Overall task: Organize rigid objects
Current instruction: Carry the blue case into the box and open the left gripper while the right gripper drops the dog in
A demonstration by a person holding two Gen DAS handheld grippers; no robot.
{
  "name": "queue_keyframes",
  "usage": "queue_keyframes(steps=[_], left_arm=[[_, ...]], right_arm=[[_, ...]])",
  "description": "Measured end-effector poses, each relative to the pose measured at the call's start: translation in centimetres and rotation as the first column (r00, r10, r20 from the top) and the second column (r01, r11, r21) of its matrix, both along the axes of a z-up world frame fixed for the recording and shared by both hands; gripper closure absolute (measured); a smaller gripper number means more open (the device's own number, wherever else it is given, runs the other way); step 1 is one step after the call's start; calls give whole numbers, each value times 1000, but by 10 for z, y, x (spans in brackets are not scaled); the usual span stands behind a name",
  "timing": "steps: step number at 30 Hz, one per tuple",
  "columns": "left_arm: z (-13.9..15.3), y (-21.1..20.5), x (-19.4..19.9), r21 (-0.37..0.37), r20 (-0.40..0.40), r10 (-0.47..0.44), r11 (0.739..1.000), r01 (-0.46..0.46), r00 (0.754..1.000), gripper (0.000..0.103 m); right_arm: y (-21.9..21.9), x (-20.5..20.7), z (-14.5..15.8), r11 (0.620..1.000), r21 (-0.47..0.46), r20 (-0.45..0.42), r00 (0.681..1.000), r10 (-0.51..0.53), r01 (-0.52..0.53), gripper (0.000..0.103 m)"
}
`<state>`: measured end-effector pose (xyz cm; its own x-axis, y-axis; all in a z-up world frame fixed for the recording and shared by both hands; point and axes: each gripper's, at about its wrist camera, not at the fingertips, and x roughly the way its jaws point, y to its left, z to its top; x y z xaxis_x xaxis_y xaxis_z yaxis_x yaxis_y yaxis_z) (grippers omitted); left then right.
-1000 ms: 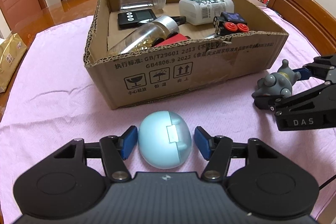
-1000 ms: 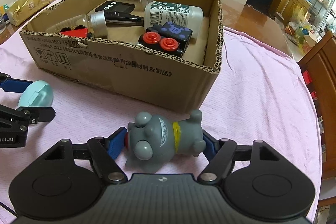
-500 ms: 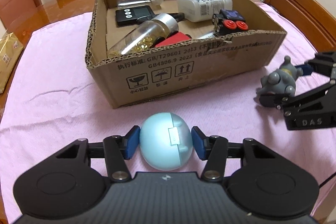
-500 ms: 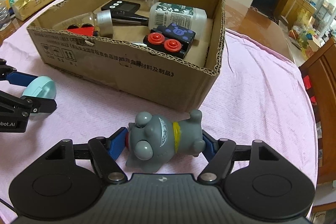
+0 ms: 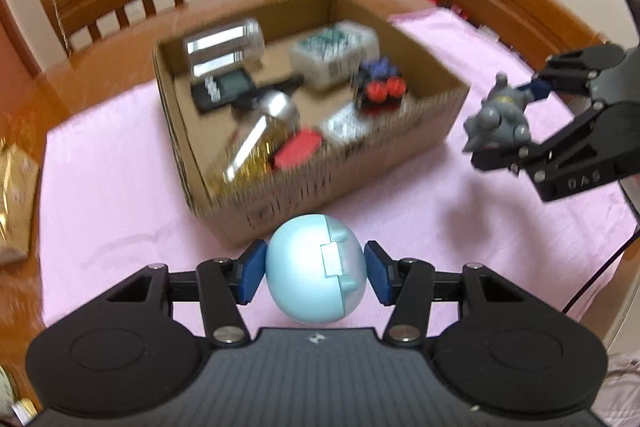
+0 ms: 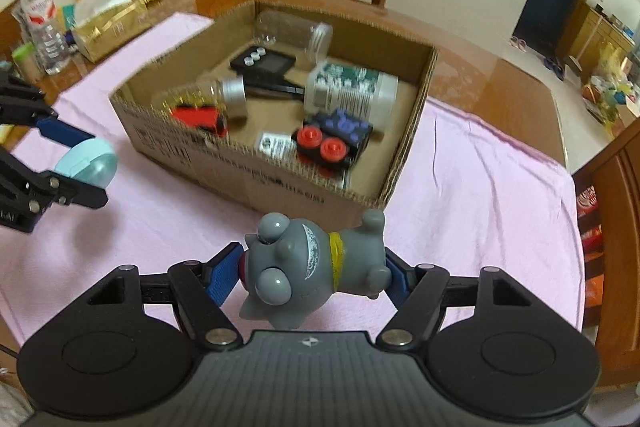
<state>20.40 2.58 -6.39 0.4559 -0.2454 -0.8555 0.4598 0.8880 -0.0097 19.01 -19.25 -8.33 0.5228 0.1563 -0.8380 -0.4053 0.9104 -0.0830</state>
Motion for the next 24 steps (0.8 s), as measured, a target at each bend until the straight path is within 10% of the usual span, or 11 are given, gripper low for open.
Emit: queue_keyframes(steps=[8, 19, 24], left_arm=[[32, -3, 47, -10, 142, 26, 1000, -24, 990, 51], [-9, -5, 110, 24, 140, 133, 990, -138, 981, 50], [-4, 1, 106, 31, 212, 193, 979, -203, 958, 5]], right_arm=[[-3, 11, 26, 999, -5, 55, 997, 45, -45, 27], [-3, 34, 41, 999, 1, 99, 994, 52, -52, 27], [0, 46, 45, 998, 3, 113, 992, 56, -56, 27]])
